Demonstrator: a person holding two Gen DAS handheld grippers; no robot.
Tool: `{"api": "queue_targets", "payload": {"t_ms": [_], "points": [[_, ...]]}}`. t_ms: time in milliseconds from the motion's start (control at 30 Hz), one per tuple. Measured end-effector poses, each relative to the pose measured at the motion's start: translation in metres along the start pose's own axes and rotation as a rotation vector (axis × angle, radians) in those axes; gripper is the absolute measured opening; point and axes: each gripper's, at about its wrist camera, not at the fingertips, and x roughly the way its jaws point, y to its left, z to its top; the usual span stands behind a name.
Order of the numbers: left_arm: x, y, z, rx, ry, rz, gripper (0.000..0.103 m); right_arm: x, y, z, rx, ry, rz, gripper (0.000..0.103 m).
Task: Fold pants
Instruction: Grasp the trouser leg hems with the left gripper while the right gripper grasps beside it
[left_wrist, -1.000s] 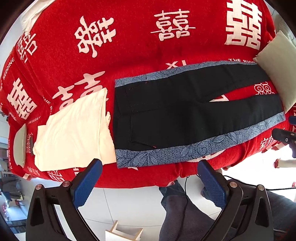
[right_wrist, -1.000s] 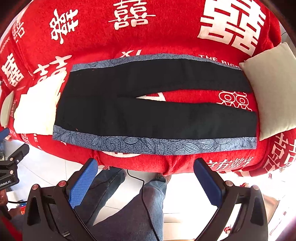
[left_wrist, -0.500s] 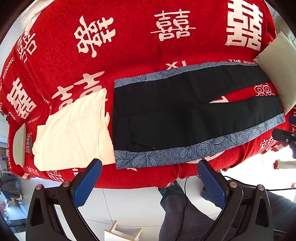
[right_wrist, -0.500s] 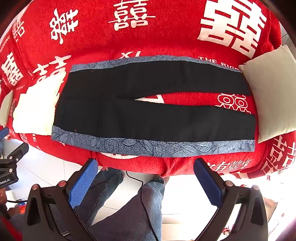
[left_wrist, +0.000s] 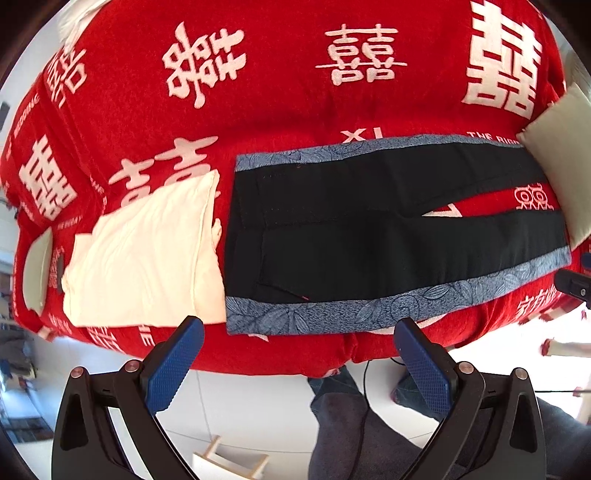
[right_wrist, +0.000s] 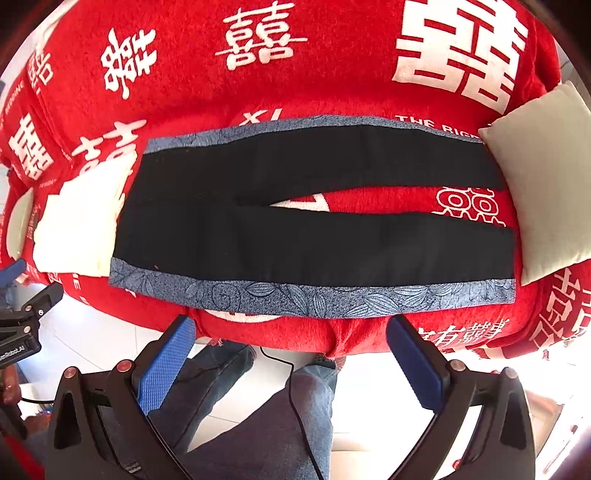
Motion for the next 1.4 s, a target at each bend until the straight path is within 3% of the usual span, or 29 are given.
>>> {"api": "queue_targets", "payload": {"t_ms": [167,433,700,833,1100,1200,1233,1267,1400], "points": [[0.002,-0.012,-0.006,-0.067,0.012,0.008,0.103,0.0,-0.024,0.0,0.057,0.01,0.038,0.103],[0.014,-0.03,-0.026,-0.166,0.087,-0.001,0.103,0.018,-0.034,-0.012,0.028,0.089,0.11,0.103],[0.056,-0.019,-0.029,-0.136,0.148,-0.023,0.103,0.063,-0.018,-0.028,0.14,0.143,0.226,0.103],[0.087,0.004,-0.033,-0.172,0.134,-0.066,0.103,0.1,0.002,-0.036,0.224,0.153,0.32,0.103],[0.171,0.06,-0.073,-0.386,0.155,-0.238,0.103,0.186,0.06,-0.047,0.337,0.172,0.572,0.103],[0.192,0.068,-0.087,-0.402,0.137,-0.292,0.103,0.221,0.082,-0.054,0.342,0.197,0.635,0.092],[0.199,0.069,-0.091,-0.407,0.132,-0.32,0.103,0.232,0.087,-0.056,0.338,0.209,0.648,0.078],[0.205,0.069,-0.092,-0.411,0.131,-0.336,0.103,0.245,0.092,-0.058,0.338,0.222,0.668,0.074],[0.225,0.065,-0.094,-0.414,0.132,-0.392,0.103,0.272,0.094,-0.064,0.359,0.206,0.702,0.071]]}}
